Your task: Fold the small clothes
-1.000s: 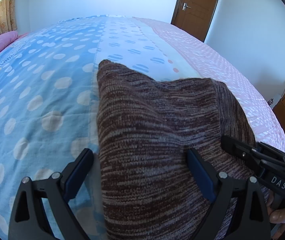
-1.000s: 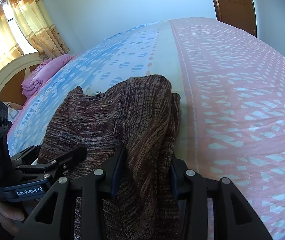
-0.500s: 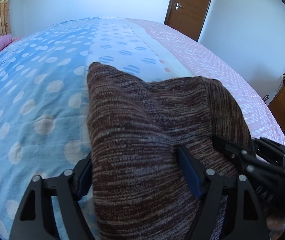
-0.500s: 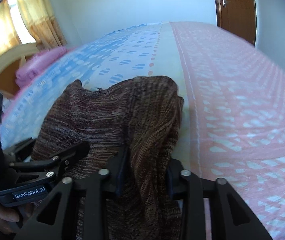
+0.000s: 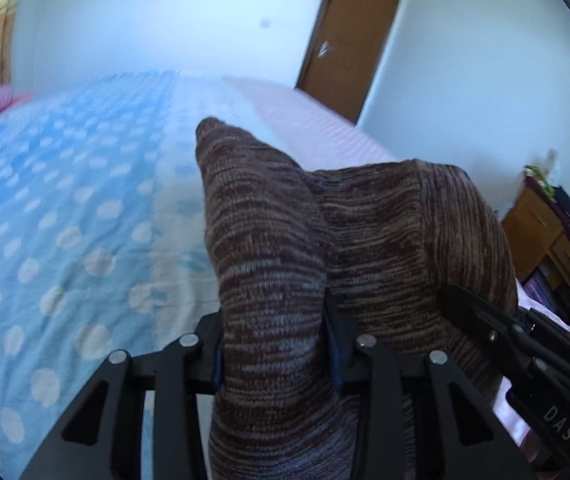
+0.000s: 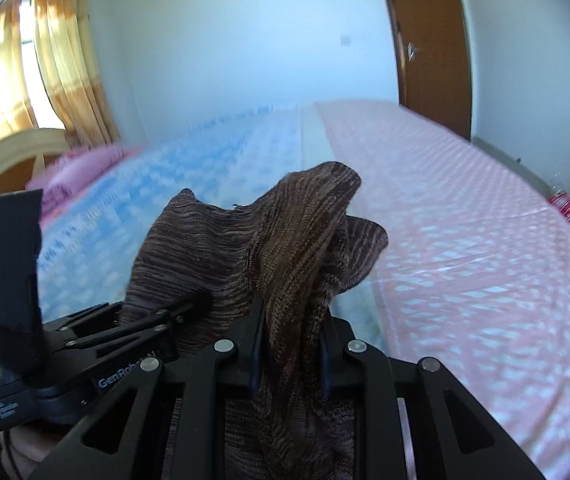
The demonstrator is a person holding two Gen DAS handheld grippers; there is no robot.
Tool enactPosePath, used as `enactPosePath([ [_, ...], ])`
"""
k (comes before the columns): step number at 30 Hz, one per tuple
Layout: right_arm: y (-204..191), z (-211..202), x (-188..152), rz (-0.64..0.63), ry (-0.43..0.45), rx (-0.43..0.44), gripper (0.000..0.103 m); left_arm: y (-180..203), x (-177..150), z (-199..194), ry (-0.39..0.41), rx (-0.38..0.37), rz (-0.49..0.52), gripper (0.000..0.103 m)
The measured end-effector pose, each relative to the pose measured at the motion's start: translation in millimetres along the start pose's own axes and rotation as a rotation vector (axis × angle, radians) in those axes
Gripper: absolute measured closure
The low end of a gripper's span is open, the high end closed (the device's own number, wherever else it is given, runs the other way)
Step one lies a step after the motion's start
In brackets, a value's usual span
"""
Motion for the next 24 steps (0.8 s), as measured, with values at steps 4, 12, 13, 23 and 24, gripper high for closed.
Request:
enactPosePath([
  [4, 12, -55, 4, 0.053, 0.067, 0.004, 0.082, 39, 6, -38, 0.048, -0.063, 0.053, 0.064],
  [12, 71, -156, 15, 0.137, 0.16, -0.07, 0.082, 131, 4, -46, -0.01, -0.263, 0.084, 0.064],
  [13, 81, -165, 16, 0.14, 0.166, -0.087, 0.082, 144, 1, -41, -0.021, -0.278, 0.088, 0.064],
  [23, 171, -184, -17, 0.259, 0.136, -0.19, 0.084, 212, -23, 18, -0.085, -0.268, 0.207, 0.064],
  [24, 179, -182, -20, 0.265, 0.134, -0.198, 0.084, 217, -26, 21, -0.09, -0.264, 0.214, 0.064],
])
Point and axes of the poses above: each gripper's, at about its wrist camera, not at the fingertips, and z roughly the way its jaws point, y to its right, x to its top, the point moved 8 cm from there along z, roughly the way its jaws point, and after that the axes turned 4 degrees about y, right-handed, at the moved point
